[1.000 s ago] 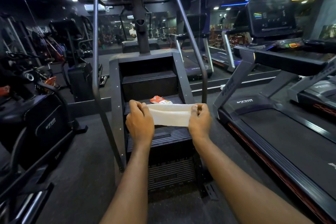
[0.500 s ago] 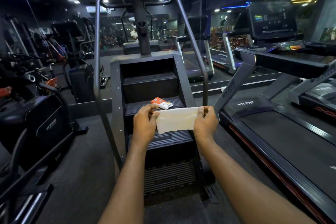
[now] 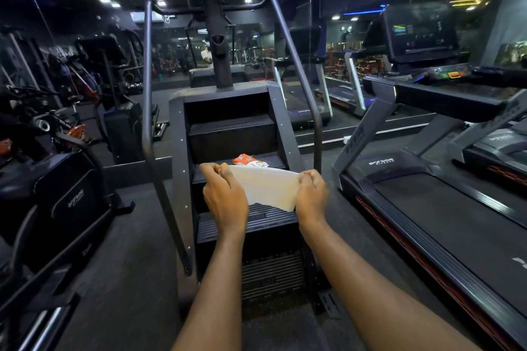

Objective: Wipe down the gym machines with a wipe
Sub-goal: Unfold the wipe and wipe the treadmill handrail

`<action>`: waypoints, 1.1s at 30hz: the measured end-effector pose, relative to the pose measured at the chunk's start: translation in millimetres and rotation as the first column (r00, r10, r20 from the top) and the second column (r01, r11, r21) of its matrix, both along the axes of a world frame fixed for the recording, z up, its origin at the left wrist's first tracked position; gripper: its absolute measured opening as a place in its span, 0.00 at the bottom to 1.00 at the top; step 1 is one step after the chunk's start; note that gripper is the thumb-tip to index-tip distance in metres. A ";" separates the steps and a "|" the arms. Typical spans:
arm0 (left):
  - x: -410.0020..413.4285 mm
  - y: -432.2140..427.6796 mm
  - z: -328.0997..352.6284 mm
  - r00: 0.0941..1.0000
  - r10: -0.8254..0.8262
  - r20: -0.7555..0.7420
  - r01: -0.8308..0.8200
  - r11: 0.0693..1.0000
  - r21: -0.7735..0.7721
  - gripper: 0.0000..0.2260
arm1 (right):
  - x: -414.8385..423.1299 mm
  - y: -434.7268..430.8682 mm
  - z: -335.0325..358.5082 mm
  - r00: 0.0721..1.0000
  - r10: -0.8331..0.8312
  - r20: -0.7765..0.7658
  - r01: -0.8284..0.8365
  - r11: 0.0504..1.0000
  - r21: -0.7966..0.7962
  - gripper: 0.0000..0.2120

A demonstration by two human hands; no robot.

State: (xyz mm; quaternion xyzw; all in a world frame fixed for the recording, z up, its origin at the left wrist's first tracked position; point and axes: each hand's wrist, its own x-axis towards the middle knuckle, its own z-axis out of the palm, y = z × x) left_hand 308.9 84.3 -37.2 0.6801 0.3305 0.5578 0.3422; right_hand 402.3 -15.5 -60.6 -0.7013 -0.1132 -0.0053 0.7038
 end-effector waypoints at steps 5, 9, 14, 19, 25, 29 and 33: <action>-2.6 1.8 -0.5 1.000 0.018 -0.016 -0.018 0.999 0.031 0.09 | 0.1 -0.9 1.2 0.999 -0.036 0.016 0.037 0.998 -0.055 0.11; -5.6 12.4 -4.9 0.999 0.017 -0.045 -0.016 0.999 0.030 0.09 | 5.6 -1.3 -1.9 0.999 -0.029 0.016 0.031 0.992 -0.123 0.11; -8.8 18.3 -8.5 0.996 0.012 -0.093 -0.011 1.000 0.017 0.09 | 9.1 -2.5 -10.0 0.999 -0.042 0.032 0.046 0.989 -0.137 0.08; -18.8 17.2 -6.8 0.990 -0.059 -0.131 0.063 0.998 0.027 0.09 | 10.2 -10.1 -14.0 0.998 -0.022 0.052 0.028 0.992 -0.123 0.09; -24.7 18.1 -4.4 0.983 -0.108 -0.148 0.108 0.994 -0.005 0.09 | 7.4 -11.9 -16.3 0.994 0.038 0.100 -0.018 0.981 -0.192 0.09; -22.6 15.7 -4.5 0.972 -0.145 -0.185 0.144 0.989 -0.020 0.08 | 0.9 -12.1 -12.7 0.986 0.025 0.162 0.018 0.964 -0.264 0.08; -17.5 14.1 -7.8 0.942 -0.223 -0.252 0.224 0.974 -0.024 0.07 | -2.5 -9.9 -7.5 0.981 0.030 0.190 0.021 0.965 -0.262 0.07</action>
